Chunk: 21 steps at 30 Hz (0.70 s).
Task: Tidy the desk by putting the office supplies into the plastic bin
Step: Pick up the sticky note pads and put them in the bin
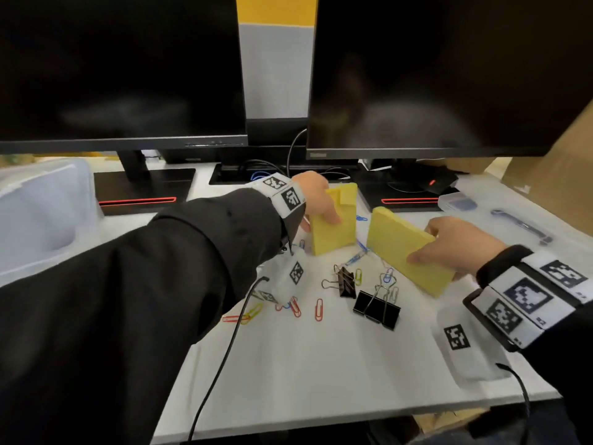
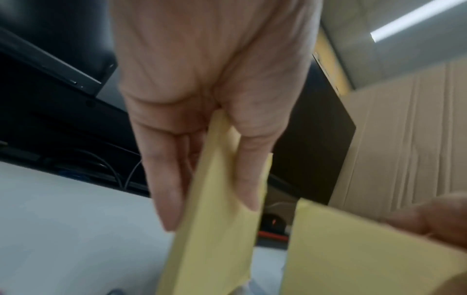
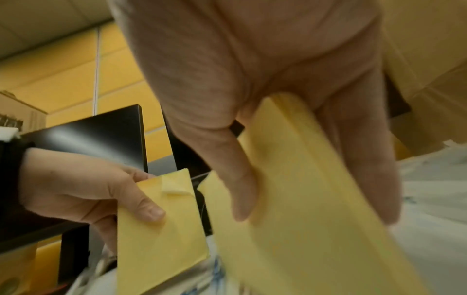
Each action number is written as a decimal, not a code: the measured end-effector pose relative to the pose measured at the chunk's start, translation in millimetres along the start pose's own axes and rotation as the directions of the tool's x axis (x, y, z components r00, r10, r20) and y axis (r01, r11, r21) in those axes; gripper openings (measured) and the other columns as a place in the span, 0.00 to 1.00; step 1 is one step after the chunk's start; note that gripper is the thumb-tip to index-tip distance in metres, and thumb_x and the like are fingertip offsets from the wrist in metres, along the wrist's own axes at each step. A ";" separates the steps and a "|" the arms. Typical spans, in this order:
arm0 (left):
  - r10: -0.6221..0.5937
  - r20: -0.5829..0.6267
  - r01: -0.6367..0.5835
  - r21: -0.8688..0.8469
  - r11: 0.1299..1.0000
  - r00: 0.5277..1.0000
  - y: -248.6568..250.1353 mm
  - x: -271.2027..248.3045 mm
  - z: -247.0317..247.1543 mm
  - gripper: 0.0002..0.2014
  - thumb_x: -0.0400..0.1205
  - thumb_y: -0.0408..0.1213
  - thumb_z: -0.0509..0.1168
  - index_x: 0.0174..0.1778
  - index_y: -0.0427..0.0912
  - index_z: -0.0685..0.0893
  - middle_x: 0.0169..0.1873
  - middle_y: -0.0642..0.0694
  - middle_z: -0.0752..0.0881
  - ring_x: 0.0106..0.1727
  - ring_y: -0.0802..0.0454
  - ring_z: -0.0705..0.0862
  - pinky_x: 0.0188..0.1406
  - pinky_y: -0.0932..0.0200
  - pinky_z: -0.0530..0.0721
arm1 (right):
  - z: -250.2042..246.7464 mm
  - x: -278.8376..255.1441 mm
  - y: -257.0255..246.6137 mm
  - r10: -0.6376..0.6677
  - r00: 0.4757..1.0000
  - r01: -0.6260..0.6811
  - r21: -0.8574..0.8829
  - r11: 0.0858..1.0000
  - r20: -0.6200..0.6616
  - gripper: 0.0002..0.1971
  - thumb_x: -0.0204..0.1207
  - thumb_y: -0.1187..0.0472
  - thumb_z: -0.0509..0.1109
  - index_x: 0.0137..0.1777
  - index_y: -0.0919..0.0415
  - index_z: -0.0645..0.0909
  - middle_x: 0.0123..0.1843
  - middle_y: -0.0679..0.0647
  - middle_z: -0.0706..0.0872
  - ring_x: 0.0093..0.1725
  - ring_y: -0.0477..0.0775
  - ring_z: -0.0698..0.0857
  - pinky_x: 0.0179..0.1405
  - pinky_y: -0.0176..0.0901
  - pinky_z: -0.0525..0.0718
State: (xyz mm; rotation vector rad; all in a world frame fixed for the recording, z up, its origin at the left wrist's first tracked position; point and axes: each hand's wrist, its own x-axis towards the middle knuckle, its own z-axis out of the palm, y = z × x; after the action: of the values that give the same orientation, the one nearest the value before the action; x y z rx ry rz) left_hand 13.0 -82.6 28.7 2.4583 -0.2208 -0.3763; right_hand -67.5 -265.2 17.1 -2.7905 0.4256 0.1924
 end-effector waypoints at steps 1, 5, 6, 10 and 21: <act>0.013 -0.018 -0.014 -0.051 0.999 1.000 1.4 -3.3 -5.8 0.23 0.73 0.32 0.75 0.61 0.36 0.77 0.58 0.38 0.82 0.56 0.37 0.85 0.49 0.41 0.88 | -3.6 0.4 -0.2 -0.009 1.000 0.010 0.055 0.998 -0.026 0.20 0.71 0.59 0.74 0.59 0.64 0.73 0.52 0.60 0.79 0.52 0.62 0.82 0.44 0.50 0.83; 0.083 -0.131 -0.123 -0.333 0.935 0.988 5.8 -16.3 -38.8 0.17 0.74 0.30 0.73 0.56 0.39 0.78 0.55 0.39 0.84 0.55 0.40 0.86 0.46 0.43 0.89 | -18.0 5.3 -2.2 0.024 0.981 0.063 0.431 0.900 -0.192 0.16 0.73 0.62 0.73 0.56 0.59 0.70 0.56 0.62 0.80 0.46 0.64 0.84 0.29 0.50 0.86; 0.105 -0.142 -0.158 -0.439 0.884 0.984 7.4 -21.1 -49.0 0.16 0.74 0.30 0.73 0.57 0.39 0.78 0.55 0.39 0.86 0.54 0.41 0.87 0.43 0.48 0.90 | -20.1 6.3 -5.3 0.020 0.977 0.105 0.566 0.818 -0.210 0.16 0.74 0.63 0.72 0.57 0.58 0.69 0.58 0.61 0.79 0.47 0.64 0.84 0.25 0.49 0.87; 0.224 -0.102 -0.242 -0.550 0.800 0.969 13.0 -48.2 -75.7 0.16 0.77 0.35 0.71 0.61 0.44 0.81 0.54 0.46 0.89 0.52 0.51 0.88 0.46 0.58 0.89 | -18.9 -0.8 -33.4 -0.210 0.970 0.191 0.920 0.342 -0.123 0.19 0.81 0.65 0.61 0.71 0.52 0.69 0.58 0.51 0.82 0.55 0.58 0.84 0.30 0.50 0.90; 0.145 -0.218 -0.185 -0.176 0.967 0.965 -30.6 -85.4 -112.0 0.16 0.71 0.49 0.75 0.53 0.51 0.85 0.51 0.54 0.86 0.53 0.57 0.81 0.52 0.56 0.76 | 11.7 -26.1 -121.0 -0.537 0.842 -0.102 0.992 -0.077 0.045 0.30 0.80 0.36 0.43 0.62 0.53 0.78 0.56 0.56 0.90 0.51 0.59 0.90 0.36 0.55 0.90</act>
State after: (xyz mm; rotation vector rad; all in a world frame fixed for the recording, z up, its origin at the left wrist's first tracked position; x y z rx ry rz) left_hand -29.9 26.1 113.0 2.2452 -0.2860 -0.0686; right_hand -55.7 -144.6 45.0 -1.1081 -0.1202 0.2722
